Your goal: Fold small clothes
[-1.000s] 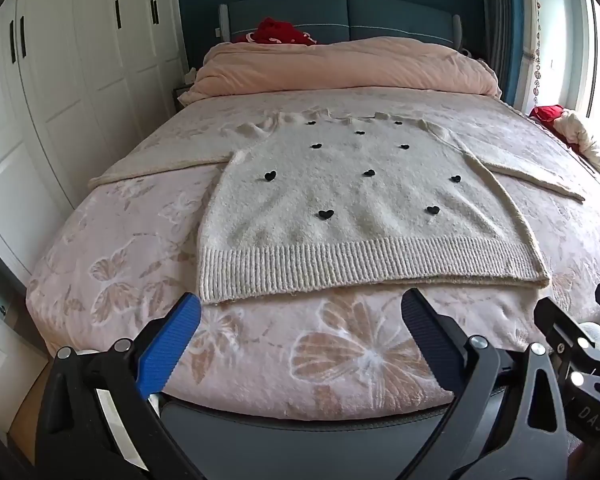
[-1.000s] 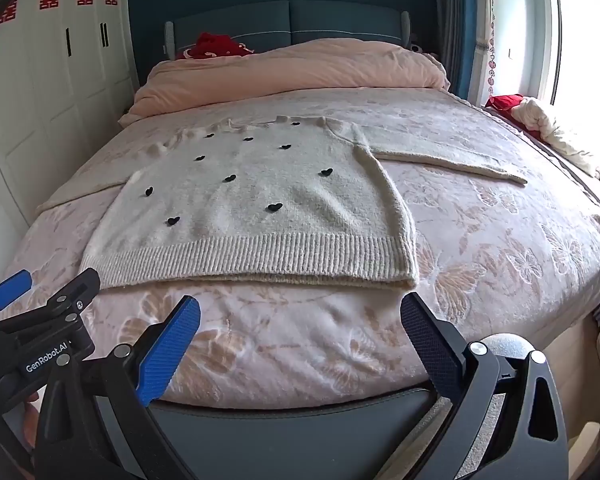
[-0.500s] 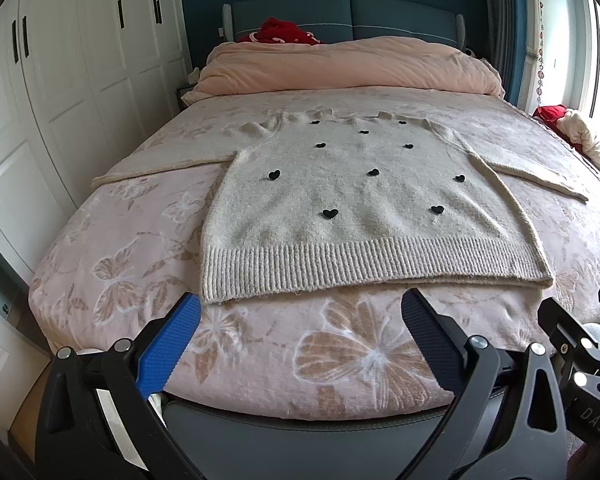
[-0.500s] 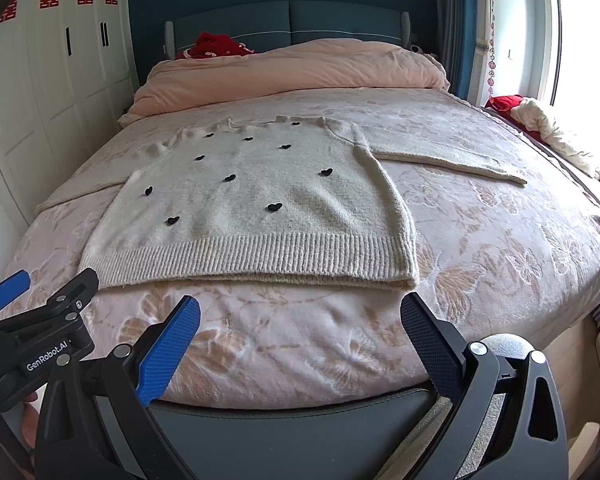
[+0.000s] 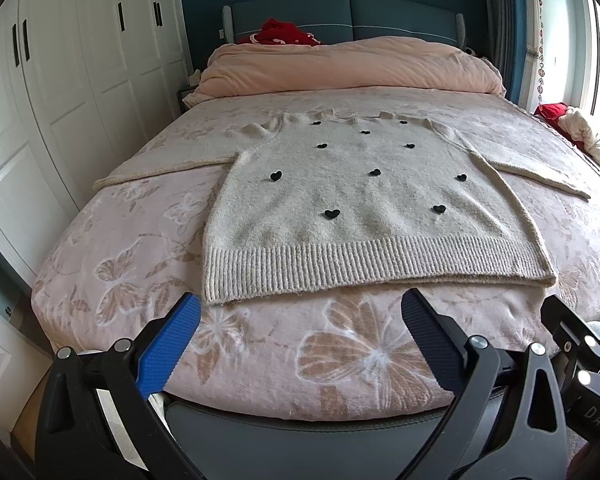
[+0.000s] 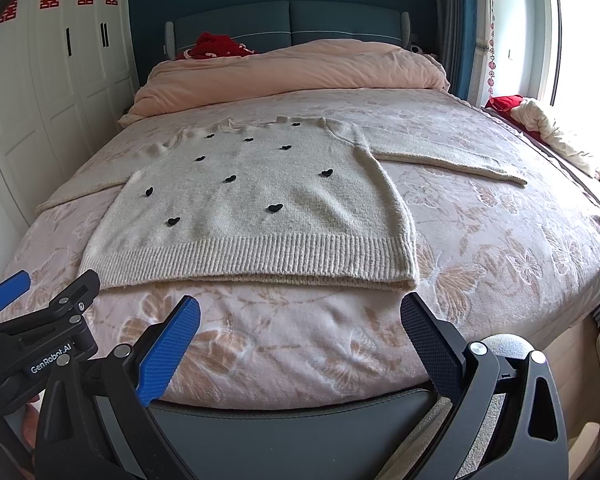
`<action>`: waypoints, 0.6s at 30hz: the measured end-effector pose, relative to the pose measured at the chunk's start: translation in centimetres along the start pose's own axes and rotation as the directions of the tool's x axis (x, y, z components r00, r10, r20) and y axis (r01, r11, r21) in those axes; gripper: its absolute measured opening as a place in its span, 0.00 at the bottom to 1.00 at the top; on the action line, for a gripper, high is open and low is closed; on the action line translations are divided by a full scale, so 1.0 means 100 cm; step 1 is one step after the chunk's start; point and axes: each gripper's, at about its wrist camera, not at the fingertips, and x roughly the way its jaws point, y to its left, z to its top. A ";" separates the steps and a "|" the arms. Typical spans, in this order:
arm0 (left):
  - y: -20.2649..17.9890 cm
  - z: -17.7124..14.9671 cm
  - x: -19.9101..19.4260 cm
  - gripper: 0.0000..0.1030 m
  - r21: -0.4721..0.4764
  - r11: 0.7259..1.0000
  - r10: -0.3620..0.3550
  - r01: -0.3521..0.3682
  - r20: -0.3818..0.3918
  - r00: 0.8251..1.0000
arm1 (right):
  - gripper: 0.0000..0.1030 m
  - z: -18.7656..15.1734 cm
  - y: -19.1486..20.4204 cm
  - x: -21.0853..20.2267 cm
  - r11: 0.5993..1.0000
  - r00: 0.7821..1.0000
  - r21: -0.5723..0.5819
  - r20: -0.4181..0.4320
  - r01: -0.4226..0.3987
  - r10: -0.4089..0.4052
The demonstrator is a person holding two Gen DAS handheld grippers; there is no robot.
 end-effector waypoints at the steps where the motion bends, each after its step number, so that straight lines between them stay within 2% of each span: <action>1: 0.000 -0.001 0.000 0.95 0.000 1.000 0.000 0.000 0.001 1.000 | 0.95 0.000 0.000 0.000 1.000 1.000 0.000 0.001 -0.001 0.001; 18: 0.000 0.000 0.001 0.95 0.003 1.000 0.002 -0.002 0.001 1.000 | 0.95 0.001 0.002 0.000 1.000 1.000 -0.004 0.002 -0.001 0.001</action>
